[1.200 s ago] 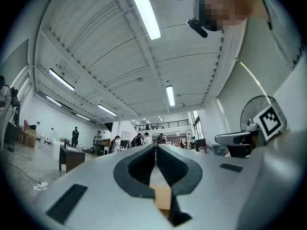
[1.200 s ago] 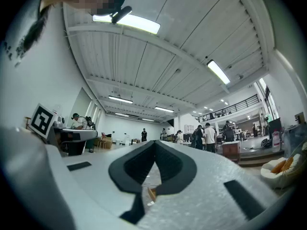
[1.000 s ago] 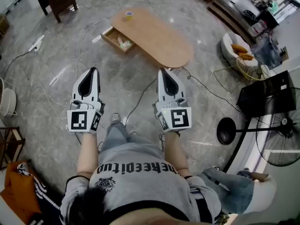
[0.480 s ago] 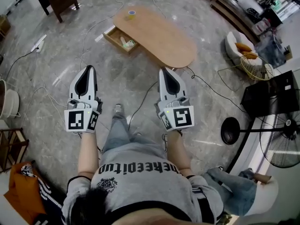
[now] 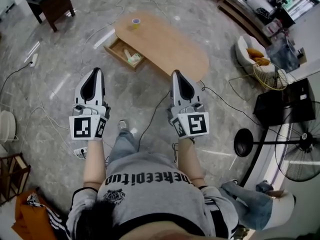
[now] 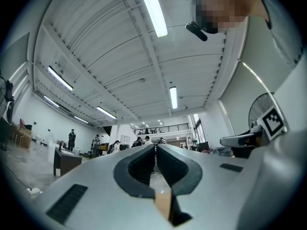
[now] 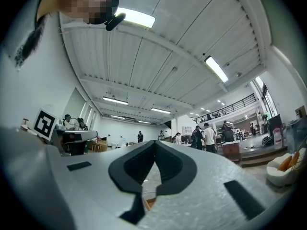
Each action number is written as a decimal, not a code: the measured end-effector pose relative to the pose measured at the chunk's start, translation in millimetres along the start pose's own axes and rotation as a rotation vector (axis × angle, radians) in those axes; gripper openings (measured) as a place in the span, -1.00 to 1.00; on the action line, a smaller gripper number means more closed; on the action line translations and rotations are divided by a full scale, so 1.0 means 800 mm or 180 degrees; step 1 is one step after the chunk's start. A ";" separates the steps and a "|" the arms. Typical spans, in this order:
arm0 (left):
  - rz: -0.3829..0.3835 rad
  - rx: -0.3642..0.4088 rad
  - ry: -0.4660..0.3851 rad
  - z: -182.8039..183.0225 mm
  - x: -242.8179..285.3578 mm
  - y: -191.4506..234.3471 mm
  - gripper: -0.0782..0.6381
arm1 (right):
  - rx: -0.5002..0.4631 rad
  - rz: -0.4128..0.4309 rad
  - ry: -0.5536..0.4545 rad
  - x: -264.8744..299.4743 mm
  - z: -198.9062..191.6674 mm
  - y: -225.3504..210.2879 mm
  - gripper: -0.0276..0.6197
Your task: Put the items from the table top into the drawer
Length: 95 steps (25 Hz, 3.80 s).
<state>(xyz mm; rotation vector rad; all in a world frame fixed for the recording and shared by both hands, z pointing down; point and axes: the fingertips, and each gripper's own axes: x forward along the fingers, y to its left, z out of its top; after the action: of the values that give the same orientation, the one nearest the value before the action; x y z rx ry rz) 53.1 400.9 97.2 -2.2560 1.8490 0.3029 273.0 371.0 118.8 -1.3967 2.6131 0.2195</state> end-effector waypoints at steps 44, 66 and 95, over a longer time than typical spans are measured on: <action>0.0158 -0.0083 -0.0032 -0.104 0.327 0.300 -0.75 | 0.0116 0.0032 0.0078 0.447 -0.105 -0.063 -0.91; 0.0153 0.0014 -0.0086 -0.182 0.579 0.306 -0.75 | 0.0101 0.0344 0.0309 0.648 -0.192 -0.222 -0.91; -0.0495 -0.0168 0.0374 -0.348 0.745 0.409 -0.75 | 0.0646 0.0074 0.1286 0.803 -0.443 -0.223 -0.81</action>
<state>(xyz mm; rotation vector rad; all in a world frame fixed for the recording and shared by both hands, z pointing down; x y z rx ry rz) -145.9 -301.1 182.2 -2.4858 1.7245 0.1997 42.3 -320.8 314.9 -1.4650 2.8615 -0.3539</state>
